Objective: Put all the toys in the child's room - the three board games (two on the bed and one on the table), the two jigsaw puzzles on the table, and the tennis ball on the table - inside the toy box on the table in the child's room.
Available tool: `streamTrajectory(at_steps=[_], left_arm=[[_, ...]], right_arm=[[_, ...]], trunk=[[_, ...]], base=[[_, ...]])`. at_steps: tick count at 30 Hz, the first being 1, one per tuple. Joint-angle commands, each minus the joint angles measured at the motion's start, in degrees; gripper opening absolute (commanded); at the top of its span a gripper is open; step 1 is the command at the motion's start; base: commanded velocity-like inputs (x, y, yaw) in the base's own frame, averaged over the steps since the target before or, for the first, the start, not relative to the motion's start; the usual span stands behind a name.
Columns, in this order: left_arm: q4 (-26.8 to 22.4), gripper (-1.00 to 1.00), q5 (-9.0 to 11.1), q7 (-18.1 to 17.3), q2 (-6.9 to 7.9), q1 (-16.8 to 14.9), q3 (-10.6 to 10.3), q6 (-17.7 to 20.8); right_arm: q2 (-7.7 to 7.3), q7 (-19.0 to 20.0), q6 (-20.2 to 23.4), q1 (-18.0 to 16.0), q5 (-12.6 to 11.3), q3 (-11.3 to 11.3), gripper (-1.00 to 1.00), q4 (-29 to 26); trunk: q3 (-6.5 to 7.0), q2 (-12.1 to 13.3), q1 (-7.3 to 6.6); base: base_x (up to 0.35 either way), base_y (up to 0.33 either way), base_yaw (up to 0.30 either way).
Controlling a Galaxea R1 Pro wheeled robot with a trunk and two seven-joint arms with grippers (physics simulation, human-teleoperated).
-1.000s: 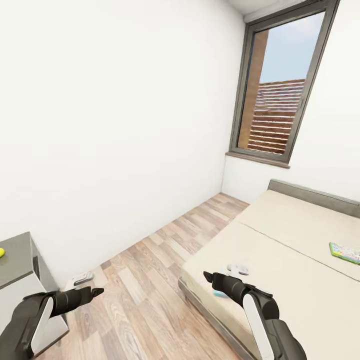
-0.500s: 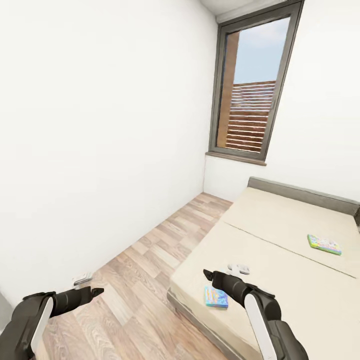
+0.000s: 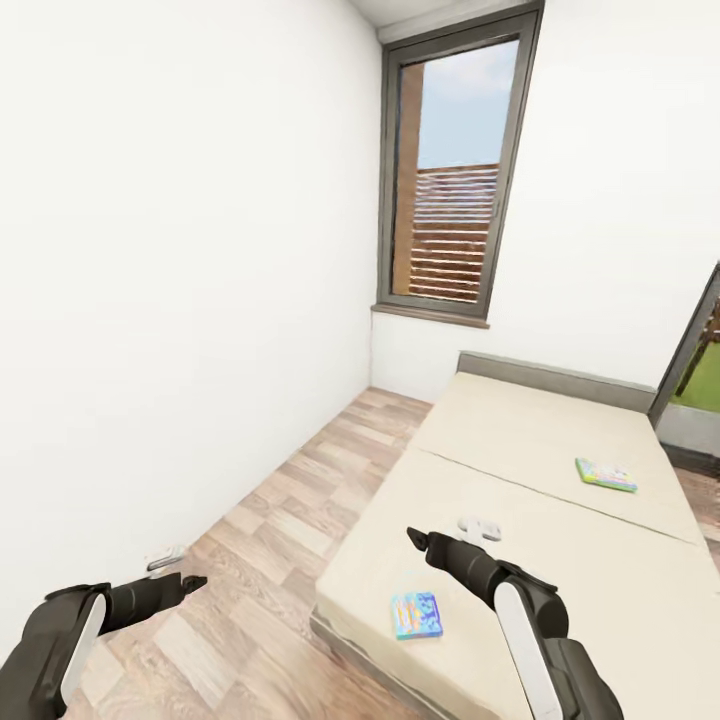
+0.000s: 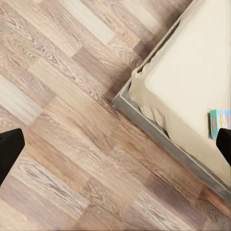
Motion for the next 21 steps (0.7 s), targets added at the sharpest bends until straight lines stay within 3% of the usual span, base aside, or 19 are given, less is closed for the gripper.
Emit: streamTrajectory(at_steps=[1, 10, 21], left_arm=[[0.0, 1.00, 0.2, -0.1, 0.01, 0.0, 0.1, 0.4], [-0.1, 1.00, 0.2, -0.1, 0.05, 0.0, 0.1, 0.4], [-0.1, 1.00, 0.2, -0.1, 0.20, 0.0, 0.1, 0.4]], right_arm=[[-0.01, 0.1, 0.3, -0.1, -0.1, 0.0, 1.00, -0.1], [-0.68, 0.1, 0.3, -0.1, -1.0, -0.1, 1.00, -0.1], [-1.36, 0.1, 0.3, -0.1, -1.2, -0.1, 1.00, -0.1]], trunk=[[-0.14, -0.1, 0.06], [-0.14, -0.1, 0.06], [-0.14, -0.1, 0.06]], base=[[0.235, 0.129, -0.285], [0.193, 0.088, -0.285], [0.038, 0.011, -0.285]])
